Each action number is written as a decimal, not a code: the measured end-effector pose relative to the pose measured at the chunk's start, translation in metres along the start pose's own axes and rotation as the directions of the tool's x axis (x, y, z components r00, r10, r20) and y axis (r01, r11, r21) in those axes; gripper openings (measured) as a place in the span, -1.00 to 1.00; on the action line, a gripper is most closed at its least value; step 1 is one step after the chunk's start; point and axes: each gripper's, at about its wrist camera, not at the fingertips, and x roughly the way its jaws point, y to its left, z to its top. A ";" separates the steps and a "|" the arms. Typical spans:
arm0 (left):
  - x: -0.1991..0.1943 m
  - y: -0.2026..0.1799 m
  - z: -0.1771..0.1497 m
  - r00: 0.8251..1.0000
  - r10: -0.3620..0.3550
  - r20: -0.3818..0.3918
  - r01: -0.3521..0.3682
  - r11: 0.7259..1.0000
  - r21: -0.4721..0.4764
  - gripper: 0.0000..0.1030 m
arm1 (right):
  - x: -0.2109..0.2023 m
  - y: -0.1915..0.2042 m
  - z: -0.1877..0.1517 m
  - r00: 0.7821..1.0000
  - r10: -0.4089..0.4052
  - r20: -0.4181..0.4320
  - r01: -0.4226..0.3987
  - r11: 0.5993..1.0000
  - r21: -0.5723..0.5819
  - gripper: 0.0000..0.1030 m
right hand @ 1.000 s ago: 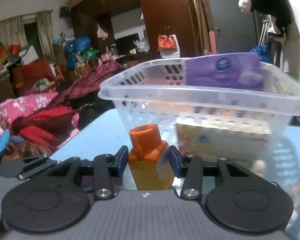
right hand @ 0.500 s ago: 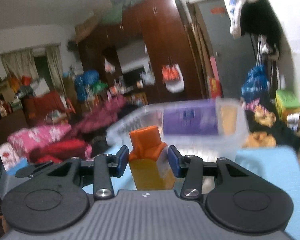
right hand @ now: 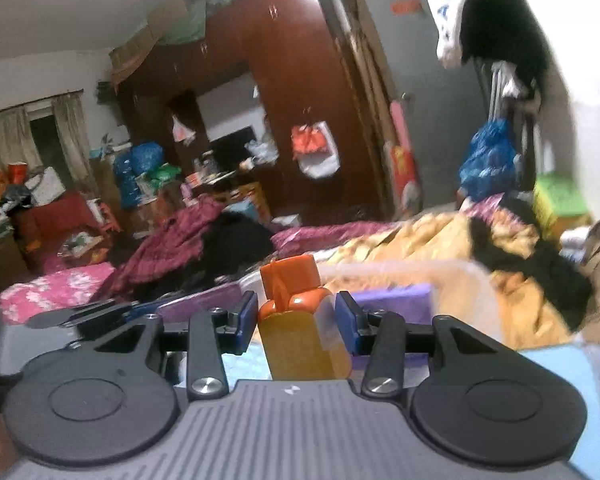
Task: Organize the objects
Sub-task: 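Drop the orange bottle from the right gripper into the basket while the left drops the packet, then grasp the white gloves with both grippers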
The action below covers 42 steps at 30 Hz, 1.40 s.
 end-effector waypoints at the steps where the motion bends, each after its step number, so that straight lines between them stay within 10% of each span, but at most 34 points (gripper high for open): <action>1: 0.000 0.003 -0.002 1.000 0.002 -0.006 -0.002 1.000 -0.004 -0.01 | 0.003 -0.002 -0.004 1.000 0.021 -0.008 -0.021 1.000 0.016 -0.10; 11: 0.021 0.019 -0.017 0.997 0.003 -0.079 -0.011 0.995 -0.103 0.05 | 0.043 -0.018 -0.021 0.993 0.109 -0.048 -0.104 0.989 0.101 -0.10; 15: 0.014 0.023 -0.023 0.999 -0.008 -0.046 0.002 0.991 -0.133 0.45 | 0.038 -0.025 -0.025 0.989 0.135 -0.052 -0.127 0.982 0.139 0.24; 21: -0.042 0.019 -0.047 0.998 -0.016 0.054 0.021 0.995 -0.101 0.69 | -0.033 -0.033 -0.028 0.992 0.102 0.075 -0.107 0.992 0.065 0.97; 30: -0.064 -0.038 -0.100 0.989 -0.144 0.037 0.145 0.989 -0.038 0.72 | -0.122 -0.113 -0.117 0.991 -0.107 0.079 0.100 0.992 0.083 1.00; 39: -0.002 -0.117 -0.100 0.978 -0.189 -0.090 0.194 0.980 0.048 0.31 | -0.084 -0.111 -0.132 0.988 -0.150 -0.028 0.151 0.987 0.053 -0.11; 42: 0.012 -0.121 -0.103 0.975 -0.184 -0.124 0.189 0.982 0.030 0.07 | -0.080 -0.113 -0.138 0.989 -0.146 -0.038 0.148 0.987 0.056 -0.19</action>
